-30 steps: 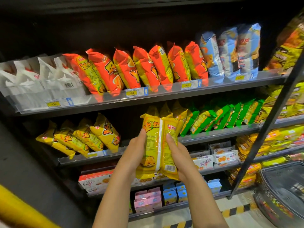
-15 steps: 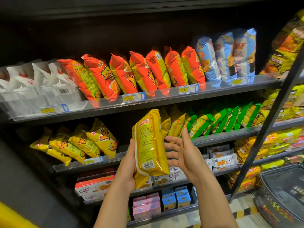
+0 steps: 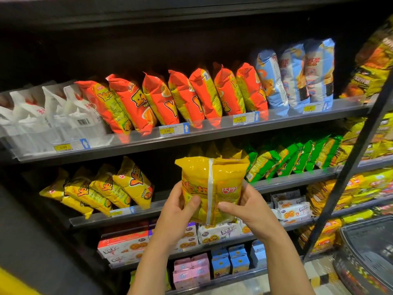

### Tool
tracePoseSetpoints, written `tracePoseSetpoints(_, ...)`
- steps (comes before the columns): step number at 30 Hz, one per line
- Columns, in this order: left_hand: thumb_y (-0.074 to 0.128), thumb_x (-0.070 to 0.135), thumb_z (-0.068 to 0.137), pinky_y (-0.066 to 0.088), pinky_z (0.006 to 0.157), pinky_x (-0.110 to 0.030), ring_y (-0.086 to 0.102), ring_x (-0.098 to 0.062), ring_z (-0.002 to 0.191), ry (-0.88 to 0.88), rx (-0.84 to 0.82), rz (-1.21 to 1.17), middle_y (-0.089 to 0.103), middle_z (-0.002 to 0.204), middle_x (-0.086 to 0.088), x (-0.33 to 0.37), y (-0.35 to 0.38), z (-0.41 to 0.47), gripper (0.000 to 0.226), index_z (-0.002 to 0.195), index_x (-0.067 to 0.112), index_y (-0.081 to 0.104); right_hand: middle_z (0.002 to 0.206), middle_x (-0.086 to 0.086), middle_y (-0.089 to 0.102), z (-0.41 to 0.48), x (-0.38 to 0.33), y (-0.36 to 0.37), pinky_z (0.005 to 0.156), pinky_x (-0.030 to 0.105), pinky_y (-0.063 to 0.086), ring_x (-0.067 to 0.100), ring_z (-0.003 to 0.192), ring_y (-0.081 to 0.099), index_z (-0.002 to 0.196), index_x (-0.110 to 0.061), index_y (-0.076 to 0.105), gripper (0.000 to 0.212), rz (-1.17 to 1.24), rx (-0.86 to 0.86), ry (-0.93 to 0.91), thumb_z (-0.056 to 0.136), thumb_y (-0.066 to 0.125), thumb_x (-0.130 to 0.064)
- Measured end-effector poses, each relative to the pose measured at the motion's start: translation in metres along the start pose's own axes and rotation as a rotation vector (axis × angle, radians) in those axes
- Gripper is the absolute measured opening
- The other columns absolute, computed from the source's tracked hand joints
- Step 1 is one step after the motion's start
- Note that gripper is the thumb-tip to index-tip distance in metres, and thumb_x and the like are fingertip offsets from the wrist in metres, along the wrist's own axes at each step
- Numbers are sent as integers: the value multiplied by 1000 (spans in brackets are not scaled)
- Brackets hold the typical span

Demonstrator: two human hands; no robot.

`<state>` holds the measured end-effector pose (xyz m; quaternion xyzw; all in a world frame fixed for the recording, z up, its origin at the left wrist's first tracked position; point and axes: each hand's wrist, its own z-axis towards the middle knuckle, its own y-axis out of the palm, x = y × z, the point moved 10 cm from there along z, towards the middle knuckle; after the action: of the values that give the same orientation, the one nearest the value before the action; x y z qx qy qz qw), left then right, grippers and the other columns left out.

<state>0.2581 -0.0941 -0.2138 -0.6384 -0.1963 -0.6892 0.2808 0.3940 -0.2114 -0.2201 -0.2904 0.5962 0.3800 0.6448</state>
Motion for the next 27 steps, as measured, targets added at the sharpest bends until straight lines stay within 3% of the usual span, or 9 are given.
tracePoseSetpoints(5, 67, 36, 92, 58, 102, -39, 67, -14, 125, 2, -28, -12, 72, 132, 8, 1, 1, 1, 54, 143, 29, 53, 120, -5, 78, 1, 2, -3, 88, 26, 59, 14, 113, 73, 133, -20, 56, 66, 29, -5, -12, 74, 80, -7)
tracePoseSetpoints(10, 71, 52, 90, 60, 92, -33, 69, -11, 121, -119, -84, -36, 72, 131, 12, -6, 1, 1, 54, 139, 36, 57, 123, 3, 77, 1, 6, -7, 92, 34, 61, 21, 116, 73, 133, -14, 60, 55, 37, 9, 37, 82, 80, -18)
tracePoseSetpoints(14, 60, 55, 92, 58, 98, -43, 75, -17, 113, -265, -69, -103, 77, 123, 3, -13, 5, 0, 48, 133, 30, 63, 120, 11, 78, 2, 14, 1, 92, 43, 62, 29, 111, 75, 129, -8, 67, 50, 97, 13, 152, 85, 76, -30)
tracePoseSetpoints(16, 57, 62, 94, 56, 102, -49, 77, -22, 110, -377, -66, -129, 80, 117, -1, -19, 8, -2, 47, 124, 29, 72, 113, 12, 80, 1, 22, 8, 85, 37, 64, 25, 103, 78, 125, -8, 70, 40, 153, 6, 256, 93, 71, -32)
tracePoseSetpoints(17, 54, 63, 96, 58, 98, -47, 78, -23, 105, -419, -71, -125, 81, 113, -2, -20, 10, -2, 46, 118, 29, 76, 104, 8, 81, 0, 23, 11, 77, 27, 63, 17, 94, 80, 120, -11, 73, 32, 143, -4, 299, 97, 68, -33)
tracePoseSetpoints(19, 50, 61, 101, 64, 75, -33, 81, -18, 87, -467, -82, -111, 83, 98, -1, -23, 11, -3, 43, 106, 29, 78, 81, -9, 75, 0, 26, 13, 57, 5, 51, -10, 64, 70, 98, -25, 71, 17, 83, -42, 339, 101, 63, -39)
tracePoseSetpoints(21, 51, 59, 102, 60, 55, -26, 80, -16, 75, -481, -89, -103, 83, 88, -1, -28, 9, -3, 40, 102, 28, 76, 76, -21, 58, -3, 12, 21, 43, 0, 39, -17, 46, 55, 86, -34, 59, 20, 35, -50, 342, 103, 57, -44)
tracePoseSetpoints(25, 54, 57, 100, 59, 53, -25, 80, -17, 74, -501, -53, -118, 83, 88, -4, -32, 4, -5, 42, 107, 22, 75, 77, -22, 60, 0, 17, 26, 44, 1, 41, -18, 47, 57, 90, -37, 58, 17, 116, -26, 381, 104, 54, -45)
tracePoseSetpoints(27, 53, 57, 101, 60, 56, -25, 81, -15, 77, -482, -65, -114, 83, 91, -2, -32, 6, -4, 44, 114, 20, 75, 84, -12, 75, -4, 27, 30, 63, 10, 56, -9, 65, 72, 104, -30, 68, 16, 225, -33, 424, 104, 57, -42)
